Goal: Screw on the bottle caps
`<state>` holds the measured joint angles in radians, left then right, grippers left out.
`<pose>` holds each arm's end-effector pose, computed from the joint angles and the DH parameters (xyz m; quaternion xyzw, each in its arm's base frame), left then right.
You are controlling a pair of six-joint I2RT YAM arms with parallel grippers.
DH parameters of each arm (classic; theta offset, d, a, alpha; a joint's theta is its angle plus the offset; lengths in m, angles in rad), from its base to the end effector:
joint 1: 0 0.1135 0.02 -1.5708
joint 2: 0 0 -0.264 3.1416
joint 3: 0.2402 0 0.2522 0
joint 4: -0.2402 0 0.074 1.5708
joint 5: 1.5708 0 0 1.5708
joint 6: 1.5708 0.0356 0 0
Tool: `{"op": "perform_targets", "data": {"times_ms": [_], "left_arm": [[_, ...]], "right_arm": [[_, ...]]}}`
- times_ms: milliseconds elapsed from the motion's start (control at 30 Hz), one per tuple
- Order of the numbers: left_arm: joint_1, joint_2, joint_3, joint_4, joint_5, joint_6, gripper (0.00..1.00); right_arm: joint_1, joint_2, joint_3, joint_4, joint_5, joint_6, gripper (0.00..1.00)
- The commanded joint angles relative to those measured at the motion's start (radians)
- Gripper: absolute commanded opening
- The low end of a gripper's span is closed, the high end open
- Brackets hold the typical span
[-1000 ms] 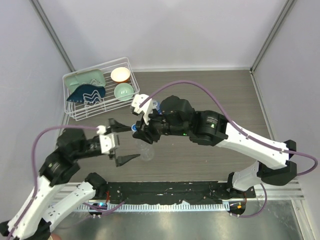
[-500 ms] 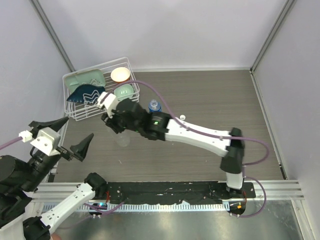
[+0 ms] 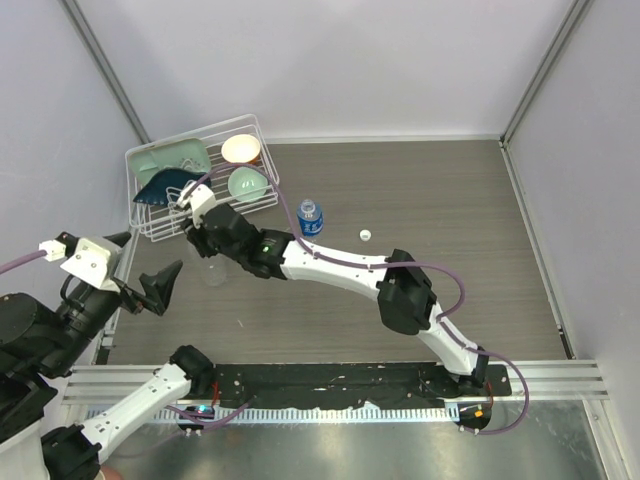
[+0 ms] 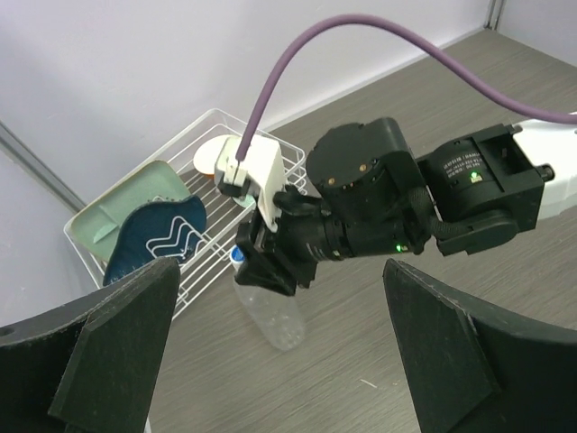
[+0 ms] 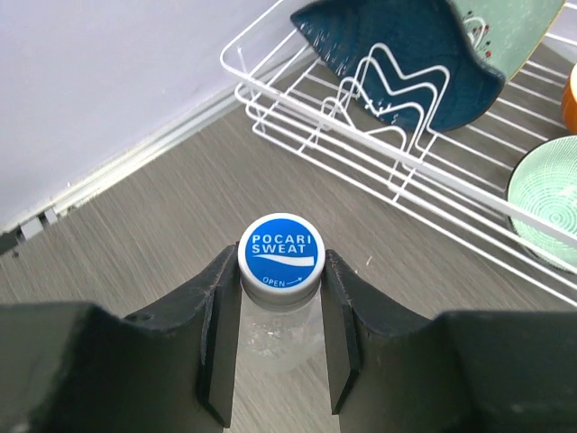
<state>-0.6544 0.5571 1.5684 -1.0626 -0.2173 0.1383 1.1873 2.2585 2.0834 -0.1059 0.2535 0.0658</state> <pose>-0.0083 0.0160 0.4870 0.2094 0.6937 -0.0987 0.6821 0.2116 0.5006 0.3038 -0.3572 0.7118 0.2678 0.5423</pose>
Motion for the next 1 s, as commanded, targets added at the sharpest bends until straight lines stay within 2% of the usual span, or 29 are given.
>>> {"op": "perform_targets", "data": {"times_ms": [0, 233, 400, 567, 800, 967], "left_arm": [[0.001, 0.02, -0.018, 0.003, 0.01, -0.006, 1.0], [0.001, 0.027, -0.033, 0.021, 0.013, -0.008, 1.0], [0.007, 0.035, -0.033, 0.015, 0.033, -0.025, 1.0], [0.007, 0.04, -0.021, 0.015, 0.035, -0.025, 1.0], [0.007, 0.032, -0.019, 0.009, 0.036, -0.026, 1.0], [0.007, 0.029, -0.022, 0.004, 0.042, -0.026, 1.0]], "right_arm": [[-0.015, -0.036, -0.005, 0.139, 0.029, 0.057, 0.01], [-0.022, -0.034, -0.045, 0.117, -0.022, 0.057, 0.06], [-0.022, -0.011, -0.008, 0.054, -0.046, 0.046, 0.1], [-0.022, 0.018, 0.036, 0.006, -0.077, 0.043, 0.27], [-0.02, 0.026, 0.061, -0.035, -0.089, 0.032, 0.39], [-0.015, 0.022, 0.076, -0.048, -0.079, 0.02, 0.55]]}}
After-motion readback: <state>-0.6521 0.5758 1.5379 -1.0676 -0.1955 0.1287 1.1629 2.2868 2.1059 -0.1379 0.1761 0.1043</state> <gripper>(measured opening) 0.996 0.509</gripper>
